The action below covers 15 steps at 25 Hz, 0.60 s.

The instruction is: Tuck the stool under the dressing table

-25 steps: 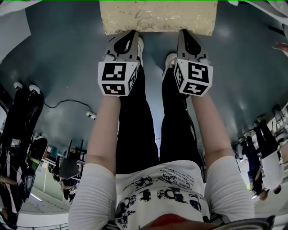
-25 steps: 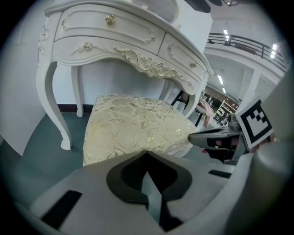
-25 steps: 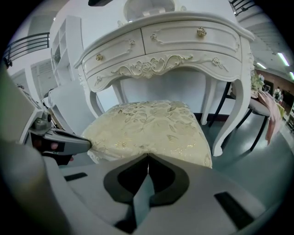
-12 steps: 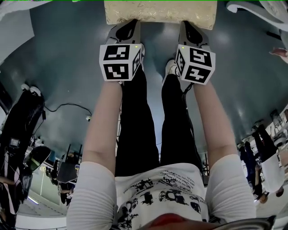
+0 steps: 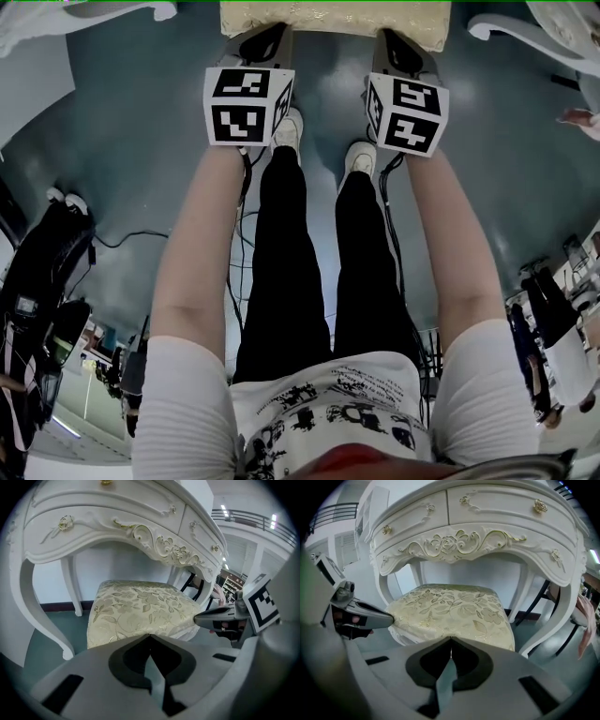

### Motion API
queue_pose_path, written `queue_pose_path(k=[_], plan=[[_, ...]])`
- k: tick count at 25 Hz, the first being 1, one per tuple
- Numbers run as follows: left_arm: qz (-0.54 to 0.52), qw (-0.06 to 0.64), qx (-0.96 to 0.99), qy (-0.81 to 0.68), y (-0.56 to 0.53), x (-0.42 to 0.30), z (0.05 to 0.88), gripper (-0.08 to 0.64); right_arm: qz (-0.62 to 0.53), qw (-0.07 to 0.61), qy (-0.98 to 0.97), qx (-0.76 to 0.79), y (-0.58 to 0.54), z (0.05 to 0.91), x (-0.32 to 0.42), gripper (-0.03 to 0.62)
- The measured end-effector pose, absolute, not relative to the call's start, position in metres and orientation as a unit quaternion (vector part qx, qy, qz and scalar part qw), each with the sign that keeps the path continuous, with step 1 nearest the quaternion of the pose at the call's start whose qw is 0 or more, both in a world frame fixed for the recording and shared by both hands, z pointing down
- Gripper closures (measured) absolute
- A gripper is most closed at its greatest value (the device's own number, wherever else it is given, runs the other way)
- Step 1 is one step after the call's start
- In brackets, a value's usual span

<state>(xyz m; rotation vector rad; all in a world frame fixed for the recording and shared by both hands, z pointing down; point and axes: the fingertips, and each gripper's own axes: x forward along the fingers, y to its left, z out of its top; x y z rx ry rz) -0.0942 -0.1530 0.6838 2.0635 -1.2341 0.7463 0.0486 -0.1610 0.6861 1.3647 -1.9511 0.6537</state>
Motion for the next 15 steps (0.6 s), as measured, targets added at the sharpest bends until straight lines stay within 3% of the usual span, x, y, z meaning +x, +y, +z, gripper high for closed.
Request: queue_pose_path(k=[15], plan=[[0.289, 0.289, 0.784, -0.467, -0.221, -0.099, 0.685, 0.540, 0.231, 0.336, -0.754, 0.515, -0.232, 0.689, 0.042, 0.574]])
